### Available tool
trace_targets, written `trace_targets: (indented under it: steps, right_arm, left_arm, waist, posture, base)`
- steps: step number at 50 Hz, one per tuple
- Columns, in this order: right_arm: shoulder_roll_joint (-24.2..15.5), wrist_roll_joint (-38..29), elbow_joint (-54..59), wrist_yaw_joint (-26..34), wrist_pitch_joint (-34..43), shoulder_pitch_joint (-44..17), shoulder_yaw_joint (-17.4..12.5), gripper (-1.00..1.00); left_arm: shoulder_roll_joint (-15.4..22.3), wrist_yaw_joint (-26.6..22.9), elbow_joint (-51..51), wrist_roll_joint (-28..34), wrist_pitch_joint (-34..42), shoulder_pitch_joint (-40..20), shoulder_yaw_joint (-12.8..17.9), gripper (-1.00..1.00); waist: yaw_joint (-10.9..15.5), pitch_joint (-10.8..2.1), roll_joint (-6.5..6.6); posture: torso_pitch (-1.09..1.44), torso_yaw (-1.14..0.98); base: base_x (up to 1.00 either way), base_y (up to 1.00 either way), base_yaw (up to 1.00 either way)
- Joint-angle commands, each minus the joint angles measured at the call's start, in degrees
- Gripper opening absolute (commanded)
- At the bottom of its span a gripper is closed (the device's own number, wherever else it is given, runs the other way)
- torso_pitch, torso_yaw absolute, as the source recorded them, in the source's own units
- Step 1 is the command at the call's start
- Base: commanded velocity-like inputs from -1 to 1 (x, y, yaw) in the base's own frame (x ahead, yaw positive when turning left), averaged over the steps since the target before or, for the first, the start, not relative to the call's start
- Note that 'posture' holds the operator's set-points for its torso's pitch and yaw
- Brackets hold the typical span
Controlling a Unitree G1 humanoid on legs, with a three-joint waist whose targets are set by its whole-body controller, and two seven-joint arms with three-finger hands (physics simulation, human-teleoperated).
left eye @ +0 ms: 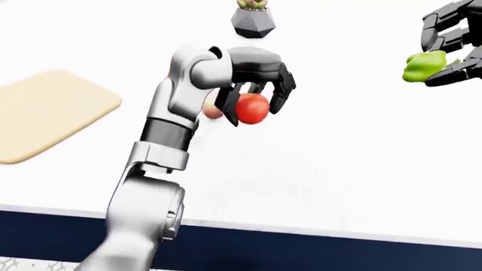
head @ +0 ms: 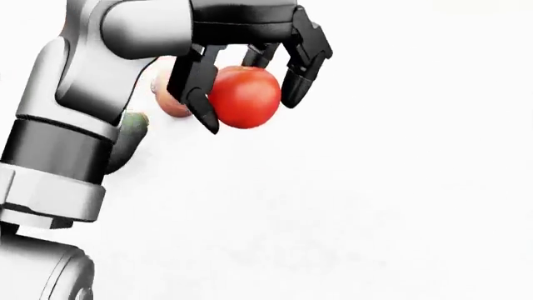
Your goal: Place the avocado, onion, tomato and bell pepper on the cutting board.
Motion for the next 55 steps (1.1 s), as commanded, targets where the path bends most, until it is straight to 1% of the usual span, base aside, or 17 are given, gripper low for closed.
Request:
trace_targets:
  steps: [1, 5, 10, 14, 17, 21, 24, 31, 41, 43, 44, 45, 47, 49, 52, 54, 55]
  right_arm:
    - [-0.9, 2.4, -3.0, -1.1, -0.1, -1.9, -0.7, -1.0]
    - [-1.0, 3.4, -3.5, -0.8, -0.3, -1.2, -0.4, -1.0]
    - [-0.9, 5.2, -4.0, -0.1, 0.9, -0.8, -0.7, -1.0]
    - [-1.1, 5.9, -4.1, -0.2, 0.9, -0.9, -0.5, -1.0]
    - [-1.4, 6.2, -4.0, -0.2, 0.5, -0.7, -0.5, -1.0]
    - [-1.2, 6.4, -4.2, -0.3, 0.7, -1.2, -0.3, -1.0]
    - [-1.2, 6.5, -4.4, -0.1, 0.5, -1.1, -0.2, -1.0]
    - [-1.0, 6.8, -4.8, 0.6, 0.4, -1.4, -0.1, -1.0]
    - [-1.2, 6.2, -4.8, -0.8, -0.2, -0.6, 0.1, -1.0]
    - [-1.0, 5.9, -4.8, -1.2, -0.1, -0.9, 0.3, -1.0]
    - [-0.8, 5.8, -4.8, -1.4, -0.4, -0.5, 0.3, -1.0]
    - [-0.6, 5.8, -4.9, -1.3, -0.2, -0.7, 0.3, -1.0]
    - [-0.4, 5.5, -4.8, -1.6, -0.1, -1.3, 0.5, -1.0]
    - [-0.4, 5.3, -4.6, -1.6, -0.1, -1.6, 0.6, -1.0]
    - [-0.5, 5.0, -4.5, -1.7, 0.1, -2.2, 0.6, -1.0]
    - [-0.3, 4.9, -4.5, -1.7, 0.1, -2.4, 0.6, -1.0]
    - [-0.4, 4.8, -4.5, -1.7, 0.0, -2.3, 0.6, -1.0]
  left_arm:
    - [1.8, 2.0, -0.6, -2.3, -0.6, -3.7, 1.7, -1.0]
    - [5.5, 2.8, 4.7, -4.8, 0.2, -7.9, 3.5, -1.0]
    - [10.4, 6.1, 12.9, -5.6, -2.0, -11.6, 4.1, -1.0]
    - [14.8, 9.4, 20.9, -4.3, -4.3, -15.4, 4.1, -1.0]
    - [18.9, 11.7, 26.7, -3.2, -5.0, -18.9, 4.4, -1.0]
    - [21.9, 12.8, 28.9, -2.5, -5.8, -19.3, 4.7, -1.0]
    - [24.5, 14.6, 29.9, -1.8, -4.7, -19.4, 5.3, -1.0]
    - [27.5, 15.1, 30.3, -2.0, -4.5, -18.8, 6.3, -1.0]
    - [30.4, 16.4, 30.8, -2.2, -4.2, -18.1, 7.0, -1.0]
    - [31.3, 17.4, 31.1, -1.8, -4.5, -18.0, 7.0, -1.0]
    - [31.7, 18.0, 31.4, -1.6, -4.4, -18.0, 7.0, -1.0]
    - [32.0, 18.1, 31.6, -1.6, -4.3, -18.0, 7.1, -1.0]
    - [32.6, 19.4, 32.1, -1.1, -3.8, -18.3, 7.1, -1.0]
    - [32.9, 20.1, 32.5, -1.1, -3.5, -18.2, 7.3, -1.0]
    - [33.5, 21.1, 32.8, -0.6, -3.3, -17.8, 7.3, -1.0]
    - [33.5, 21.0, 32.6, -0.7, -3.5, -17.5, 7.3, -1.0]
    - [33.5, 20.9, 32.7, -0.6, -3.5, -17.4, 7.3, -1.0]
  waist:
    - [0.1, -2.12, -0.53]
    - [0.1, -2.17, -0.24]
    - [0.1, -2.16, 0.0]
    - [0.1, -2.28, 0.25]
    - [0.0, -2.29, 0.39]
    - [-0.2, -2.16, 0.59]
    - [-0.3, -2.11, 0.87]
    - [-0.5, -2.14, 1.44]
    - [-0.9, -2.2, 1.99]
    - [-1.1, -2.24, 2.14]
    - [-1.3, -3.24, 2.81]
    - [-1.4, -3.16, 2.99]
    - [-1.5, -2.97, 3.76]
    - [-1.4, -2.99, 4.89]
    - [-1.8, -2.87, 6.99]
    - [-2.2, -3.2, 6.99]
    - [-2.4, -3.17, 7.35]
  posture:
    - [0.0, 0.0]
    - [0.0, 0.0]
    - [0.0, 0.0]
    - [0.0, 0.0]
    - [0.0, 0.0]
    - [0.0, 0.0]
    - [0.0, 0.0]
    - [0.0, 0.0]
    - [0.0, 0.0]
    - [0.0, 0.0]
    - [0.0, 0.0]
    - [0.0, 0.0]
    - [0.0, 0.0]
    - [0.0, 0.0]
    - [0.0, 0.0]
    - [0.0, 0.0]
    - [0.0, 0.0]
  base:
    - [0.0, 0.0, 0.0]
    - [0.0, 0.0, 0.0]
    - [0.0, 0.0, 0.0]
    - [0.0, 0.0, 0.0]
    - [0.0, 0.0, 0.0]
    - [0.0, 0.0, 0.0]
    - [0.0, 0.0, 0.0]
    - [0.0, 0.0, 0.0]
    - [0.0, 0.0, 0.0]
    - [0.0, 0.0, 0.0]
    - [0.0, 0.07, 0.0]
    - [0.0, 0.07, 0.0]
    - [0.0, 0.08, 0.0]
    - [0.0, 0.07, 0.0]
    - [0.0, 0.08, 0.0]
    - [0.0, 0.07, 0.0]
    - [0.0, 0.08, 0.0]
